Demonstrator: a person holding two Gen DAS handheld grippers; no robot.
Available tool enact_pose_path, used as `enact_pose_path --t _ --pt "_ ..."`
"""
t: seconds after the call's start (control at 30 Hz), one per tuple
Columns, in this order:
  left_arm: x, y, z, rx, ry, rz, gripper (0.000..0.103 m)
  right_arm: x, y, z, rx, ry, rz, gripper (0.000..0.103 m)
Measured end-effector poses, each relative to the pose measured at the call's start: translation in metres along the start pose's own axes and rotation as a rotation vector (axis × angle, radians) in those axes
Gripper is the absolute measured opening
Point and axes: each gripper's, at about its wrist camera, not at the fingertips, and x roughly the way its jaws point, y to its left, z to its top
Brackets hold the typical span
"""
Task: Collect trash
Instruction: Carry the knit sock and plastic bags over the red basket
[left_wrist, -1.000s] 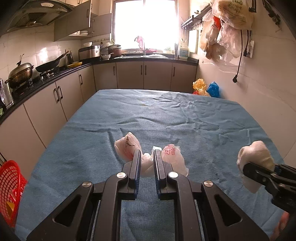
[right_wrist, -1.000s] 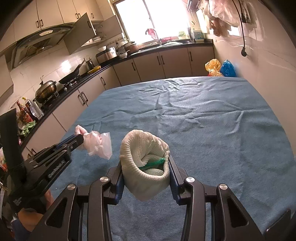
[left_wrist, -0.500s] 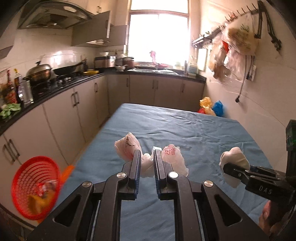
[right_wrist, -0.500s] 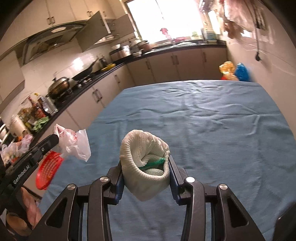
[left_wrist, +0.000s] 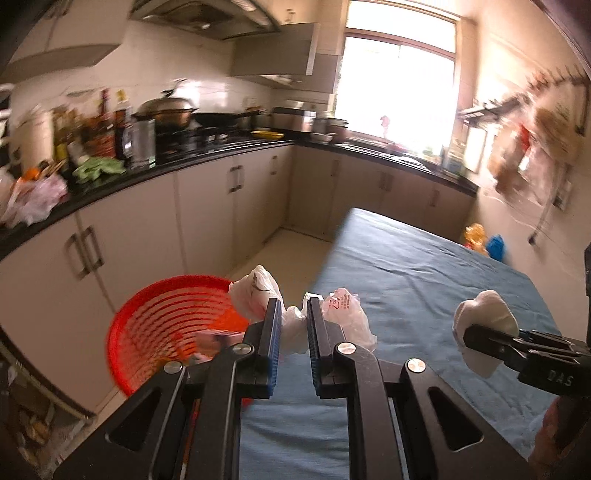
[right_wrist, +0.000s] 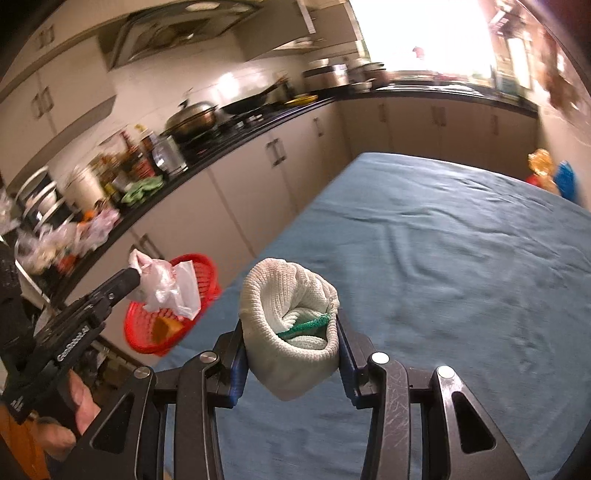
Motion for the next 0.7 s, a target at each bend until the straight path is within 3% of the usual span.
enact_pose_path --t 0.37,0.7 --pt "0.009 0.089 -0.014 -0.116 0.033 0.113 0.013 0.052 0.087 0.014 -0.103 0.068 0.1 0.044" --pt "0.027 0.126 -0.03 -0.16 0.078 0.152 0.013 0.102 0.135 0.023 -0.136 0.133 0.163 0.045"
